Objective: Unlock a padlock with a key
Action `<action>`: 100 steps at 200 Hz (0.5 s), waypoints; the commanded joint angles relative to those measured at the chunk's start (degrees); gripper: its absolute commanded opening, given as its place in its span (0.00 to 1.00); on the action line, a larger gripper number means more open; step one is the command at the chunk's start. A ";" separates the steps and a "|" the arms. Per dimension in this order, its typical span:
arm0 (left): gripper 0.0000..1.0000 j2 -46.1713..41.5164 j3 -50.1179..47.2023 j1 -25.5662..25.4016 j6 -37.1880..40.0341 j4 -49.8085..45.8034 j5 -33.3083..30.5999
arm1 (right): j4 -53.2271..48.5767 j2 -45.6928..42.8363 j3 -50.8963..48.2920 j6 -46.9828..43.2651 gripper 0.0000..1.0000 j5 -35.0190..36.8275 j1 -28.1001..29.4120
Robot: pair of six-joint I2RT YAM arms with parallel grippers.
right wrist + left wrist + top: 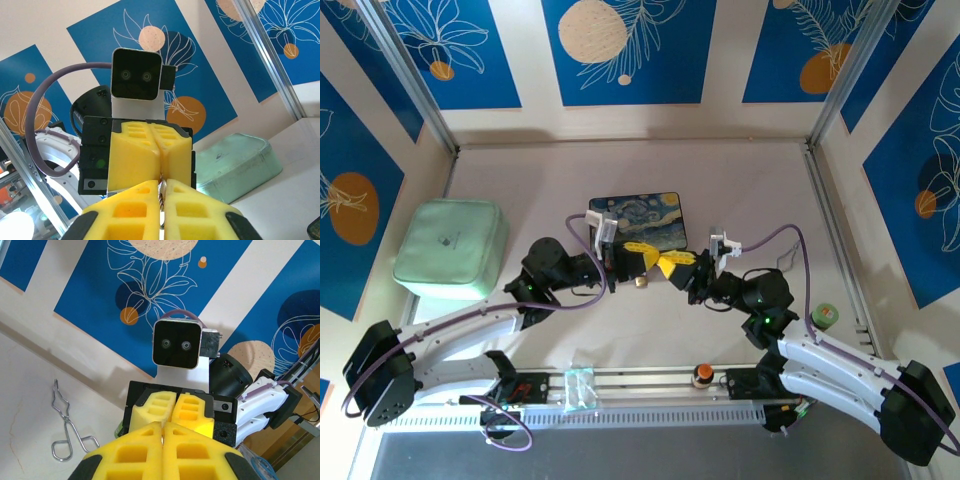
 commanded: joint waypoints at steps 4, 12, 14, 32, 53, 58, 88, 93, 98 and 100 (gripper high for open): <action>0.00 -0.55 -0.75 0.16 -0.55 2.25 1.39 | 2.21 0.00 1.09 -0.06 0.02 0.11 0.31; 0.00 -0.42 -0.68 0.16 -0.71 2.28 1.65 | 2.16 -0.03 1.04 -0.09 0.02 0.08 0.31; 0.00 -0.39 -0.65 0.16 -0.68 2.28 1.71 | 2.19 -0.08 1.01 -0.08 0.02 0.08 0.35; 0.00 -0.42 -0.79 0.16 -0.69 1.63 1.16 | 2.22 -0.04 0.91 -0.16 0.00 -0.13 0.44; 0.02 -0.85 -1.11 0.16 -0.16 0.47 -0.21 | 1.59 -0.13 0.82 -0.43 0.00 -0.38 0.57; 0.12 -1.03 -1.19 0.16 -0.05 0.32 -0.68 | 1.08 -0.26 0.82 -0.43 0.00 -0.19 0.63; 0.36 -4.16 -1.85 0.25 1.08 -1.35 -5.85 | -7.81 -2.32 0.59 -0.26 0.00 3.87 0.81; 0.46 -4.95 -1.74 0.25 1.82 -2.76 -7.04 | -9.47 -2.85 0.37 -0.13 0.00 5.17 0.83; 0.49 -6.07 -1.41 0.25 2.71 -4.87 -8.52 | -10.81 -3.37 0.07 0.09 0.00 6.29 0.83; 0.49 -6.50 -1.34 0.25 3.03 -5.77 -9.20 | -11.06 -3.42 0.01 0.10 0.00 6.53 0.83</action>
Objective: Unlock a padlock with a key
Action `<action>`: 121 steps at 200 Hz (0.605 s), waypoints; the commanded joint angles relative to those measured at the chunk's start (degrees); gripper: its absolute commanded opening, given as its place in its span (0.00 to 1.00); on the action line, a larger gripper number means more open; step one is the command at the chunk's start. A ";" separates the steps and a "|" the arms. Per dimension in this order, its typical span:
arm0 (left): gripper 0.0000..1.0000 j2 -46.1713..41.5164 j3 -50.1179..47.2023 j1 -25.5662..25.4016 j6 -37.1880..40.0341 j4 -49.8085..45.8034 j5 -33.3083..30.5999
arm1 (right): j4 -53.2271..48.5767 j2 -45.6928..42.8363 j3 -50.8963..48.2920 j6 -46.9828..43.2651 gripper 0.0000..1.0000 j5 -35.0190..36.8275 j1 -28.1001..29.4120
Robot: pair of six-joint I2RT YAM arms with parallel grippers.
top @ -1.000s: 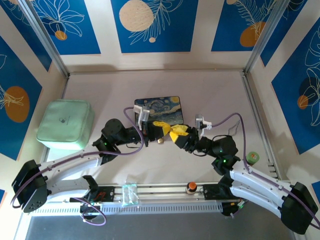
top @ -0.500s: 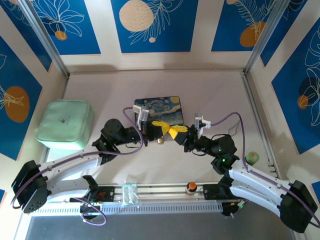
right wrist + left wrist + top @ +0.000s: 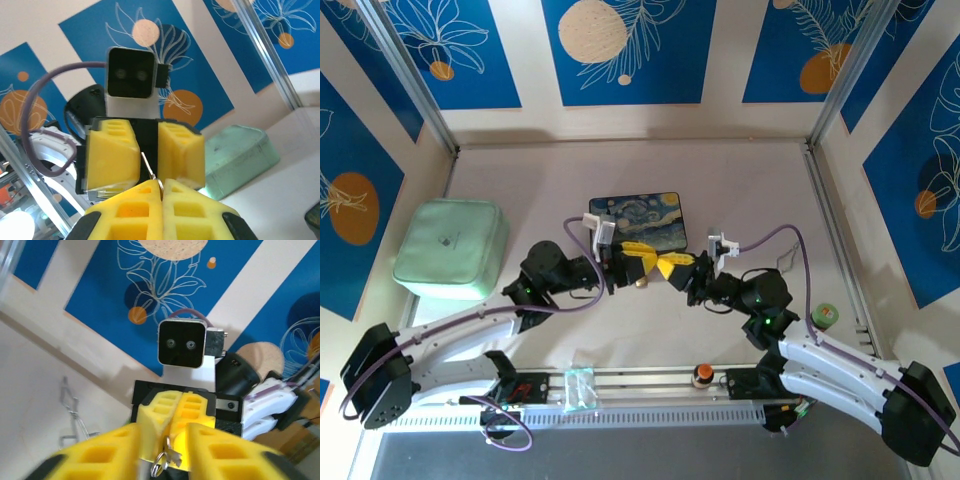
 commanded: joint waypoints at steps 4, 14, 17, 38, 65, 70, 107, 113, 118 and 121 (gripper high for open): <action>0.49 -5.32 0.62 0.24 3.76 -6.21 -7.53 | -8.07 -2.68 -0.41 -0.10 0.00 6.13 0.37; 0.52 -7.23 1.51 0.27 5.77 -11.49 -11.06 | -9.27 -3.56 -1.27 0.50 0.00 7.80 0.31; 0.56 -7.70 1.81 0.25 6.27 -13.01 -12.18 | -9.55 -3.75 -1.61 0.72 0.00 8.21 0.31; 0.76 -9.87 2.36 0.33 7.15 -22.28 -20.98 | -13.19 -4.89 -2.60 1.77 0.00 11.15 0.13; 0.76 -9.03 0.84 0.34 6.50 -28.05 -25.32 | -22.54 -5.47 -1.76 3.64 0.00 15.99 -0.22; 0.76 -8.39 0.43 0.34 5.99 -28.52 -25.59 | -24.89 -5.43 -1.45 4.25 0.00 17.21 -0.40; 0.73 -0.22 -3.66 0.25 2.12 -26.40 -27.25 | -36.10 -5.27 -1.66 11.18 0.00 24.79 -1.09; 0.73 1.63 -3.84 0.18 2.32 -25.82 -27.19 | -37.16 -5.20 -1.95 12.58 0.00 25.70 -1.18; 0.73 3.29 -3.85 0.16 2.37 -25.45 -27.18 | -38.06 -5.12 -2.15 13.68 0.00 26.46 -1.19; 0.73 4.27 -3.76 0.16 2.46 -25.24 -27.31 | -38.59 -5.10 -2.24 14.05 0.00 26.78 -1.20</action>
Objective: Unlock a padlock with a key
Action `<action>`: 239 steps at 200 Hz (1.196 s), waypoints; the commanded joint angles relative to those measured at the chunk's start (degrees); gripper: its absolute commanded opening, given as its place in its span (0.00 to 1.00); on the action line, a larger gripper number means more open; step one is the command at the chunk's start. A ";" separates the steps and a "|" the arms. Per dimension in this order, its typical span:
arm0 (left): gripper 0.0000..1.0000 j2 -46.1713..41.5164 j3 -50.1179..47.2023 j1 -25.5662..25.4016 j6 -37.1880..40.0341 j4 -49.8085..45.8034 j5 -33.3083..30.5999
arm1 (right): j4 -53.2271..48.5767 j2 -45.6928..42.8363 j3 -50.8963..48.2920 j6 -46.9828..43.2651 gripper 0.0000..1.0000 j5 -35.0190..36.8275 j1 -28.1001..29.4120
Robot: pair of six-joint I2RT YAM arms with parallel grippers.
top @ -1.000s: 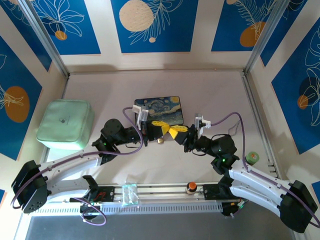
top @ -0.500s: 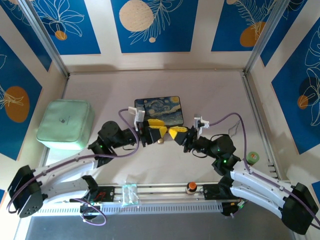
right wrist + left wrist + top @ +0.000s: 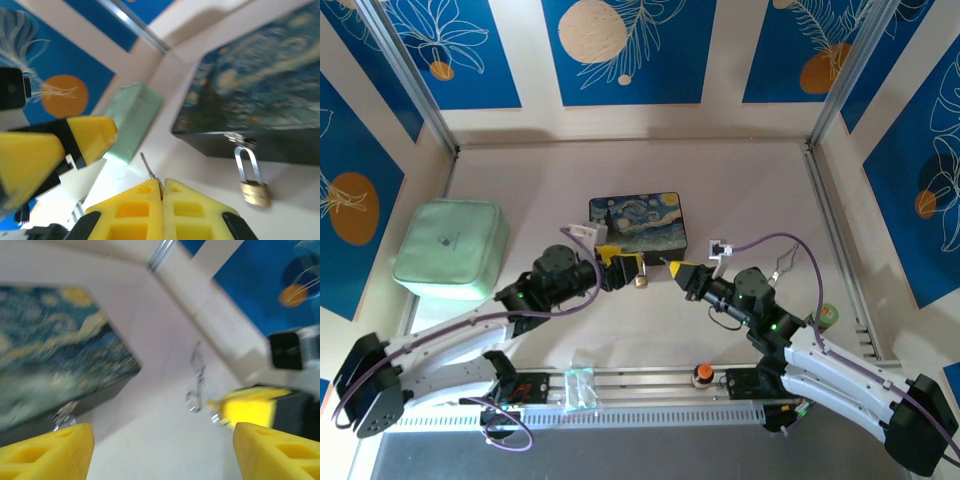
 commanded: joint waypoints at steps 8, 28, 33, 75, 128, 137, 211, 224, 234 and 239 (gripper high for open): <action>0.73 8.15 -0.97 0.16 -0.66 -0.28 -2.87 | -9.62 -0.33 -0.37 7.22 0.00 8.05 -0.33; 0.75 14.95 0.28 0.25 0.22 0.45 -3.67 | -11.85 -0.75 -0.28 7.44 0.00 8.64 -0.51; 0.74 16.59 0.37 0.25 0.38 1.58 -3.41 | -12.02 -0.93 -0.35 7.33 0.00 8.56 -0.52; 0.77 28.34 2.38 0.34 1.51 9.39 -1.71 | -13.21 -3.42 -1.65 8.64 0.00 8.52 -0.68; 0.75 36.30 1.04 1.83 0.06 20.44 -0.57 | -13.74 -6.64 -4.01 10.38 0.00 8.17 -0.93; 0.74 37.05 1.22 1.83 -0.11 21.18 -0.66 | -13.68 -6.91 -4.45 10.56 0.00 8.11 -1.02; 0.45 41.70 3.08 1.79 -1.17 22.90 0.43 | -8.48 -3.47 -8.98 14.47 0.00 7.93 -0.61; 0.37 42.10 2.22 1.79 -2.27 25.07 0.54 | -8.33 -2.52 -8.59 14.46 0.00 8.32 -0.13; 0.32 42.19 1.84 1.83 -2.71 25.94 0.41 | -7.86 -1.69 -8.55 14.55 0.00 8.62 0.31; 0.30 42.19 1.77 1.83 -2.85 26.07 0.39 | -7.52 -1.15 -8.44 14.64 0.00 8.84 0.56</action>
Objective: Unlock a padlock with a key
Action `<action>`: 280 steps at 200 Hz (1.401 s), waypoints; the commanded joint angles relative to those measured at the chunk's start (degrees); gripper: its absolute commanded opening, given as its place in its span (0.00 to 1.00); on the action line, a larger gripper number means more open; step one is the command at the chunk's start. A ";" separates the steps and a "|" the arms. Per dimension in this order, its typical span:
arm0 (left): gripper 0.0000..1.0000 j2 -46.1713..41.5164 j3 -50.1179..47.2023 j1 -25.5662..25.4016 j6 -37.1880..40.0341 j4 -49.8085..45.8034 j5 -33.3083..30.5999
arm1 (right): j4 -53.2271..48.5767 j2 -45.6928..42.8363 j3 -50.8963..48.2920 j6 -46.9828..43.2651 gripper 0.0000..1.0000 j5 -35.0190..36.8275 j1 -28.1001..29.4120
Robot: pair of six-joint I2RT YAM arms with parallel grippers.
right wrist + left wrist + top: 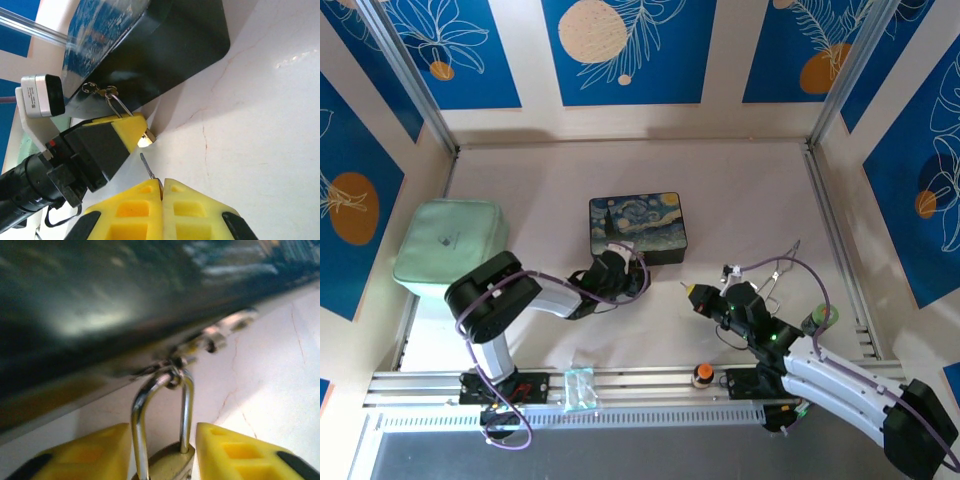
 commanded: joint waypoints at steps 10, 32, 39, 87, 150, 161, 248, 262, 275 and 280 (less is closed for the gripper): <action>0.26 1.08 -0.43 0.15 -1.97 3.35 1.44 | 3.89 2.51 0.52 1.54 0.00 2.11 1.50; 0.18 0.90 -0.60 0.14 -3.59 3.59 2.00 | 5.84 6.50 1.48 3.66 0.00 2.19 2.42; 0.15 0.75 -0.70 0.05 -4.30 3.68 1.99 | 5.83 8.12 2.01 5.89 0.00 2.28 2.74; 0.06 0.61 -0.47 0.06 -6.98 1.45 1.13 | 12.04 20.57 5.68 15.49 0.00 5.41 6.81; 0.00 -5.05 -1.30 0.32 -22.99 0.89 -0.08 | 25.99 33.44 6.22 27.65 0.00 2.05 6.98; 0.00 -6.08 -1.29 0.30 -24.41 0.72 -0.54 | 28.31 35.40 6.67 28.83 0.00 0.68 6.68; 0.00 -7.61 -1.88 1.28 -31.94 5.90 -0.26 | 41.22 40.95 3.51 32.10 0.00 -3.49 5.22; 0.00 -7.88 -2.31 1.29 -32.74 7.02 -0.57 | 40.53 39.89 2.67 32.51 0.00 -2.74 4.90; 0.00 -8.30 -2.59 1.29 -33.61 7.55 -0.50 | 41.48 39.55 2.03 32.65 0.00 -2.13 4.60; 0.00 -8.62 -2.62 1.20 -33.90 7.68 -0.45 | 42.05 39.67 1.85 32.47 0.00 -1.89 4.52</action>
